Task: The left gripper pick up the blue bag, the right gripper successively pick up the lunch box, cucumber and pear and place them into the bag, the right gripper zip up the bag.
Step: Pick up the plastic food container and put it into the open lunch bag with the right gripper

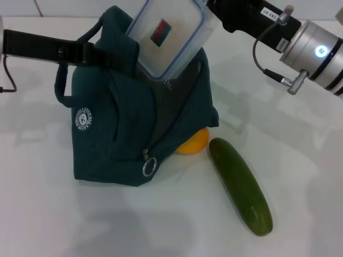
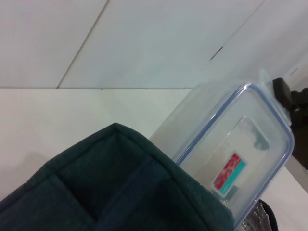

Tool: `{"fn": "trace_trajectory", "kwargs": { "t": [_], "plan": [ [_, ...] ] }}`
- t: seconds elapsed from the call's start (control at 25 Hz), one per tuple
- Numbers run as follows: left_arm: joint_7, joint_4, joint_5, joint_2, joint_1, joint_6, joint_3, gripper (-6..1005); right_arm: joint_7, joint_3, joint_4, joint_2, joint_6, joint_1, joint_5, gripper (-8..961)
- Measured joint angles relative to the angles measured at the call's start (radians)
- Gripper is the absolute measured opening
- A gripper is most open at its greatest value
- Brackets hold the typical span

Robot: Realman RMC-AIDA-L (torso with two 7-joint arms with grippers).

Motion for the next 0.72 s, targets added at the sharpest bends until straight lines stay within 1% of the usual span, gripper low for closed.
{"fn": "trace_trajectory", "kwargs": {
  "t": [0.16, 0.28, 0.32, 0.44, 0.6, 0.72],
  "plan": [
    [0.002, -0.003, 0.0, 0.001, -0.001, 0.0, -0.001, 42, -0.003, 0.005, 0.0, 0.0, 0.024, 0.012, -0.019, 209],
    [0.003, -0.004, 0.0, 0.001, -0.001, 0.001, -0.001, 42, -0.005, 0.042, 0.005, 0.0, 0.035, 0.034, -0.08, 216],
    [0.003, -0.005, 0.0, 0.001, -0.001, 0.002, -0.001, 42, -0.006, 0.084, 0.009, 0.0, 0.044, 0.043, -0.131, 218],
    [0.004, -0.005, -0.001, 0.002, -0.002, 0.003, -0.001, 42, -0.012, 0.162, 0.013, 0.0, 0.06, 0.048, -0.221, 225],
    [0.012, -0.005, -0.001, 0.003, 0.0, 0.002, -0.001, 42, -0.029, 0.302, 0.014, 0.0, 0.069, 0.041, -0.363, 234],
    [0.015, -0.005, -0.001, 0.003, 0.002, 0.001, -0.001, 42, -0.031, 0.359, 0.015, 0.0, 0.069, 0.038, -0.417, 241]
  ]
}}
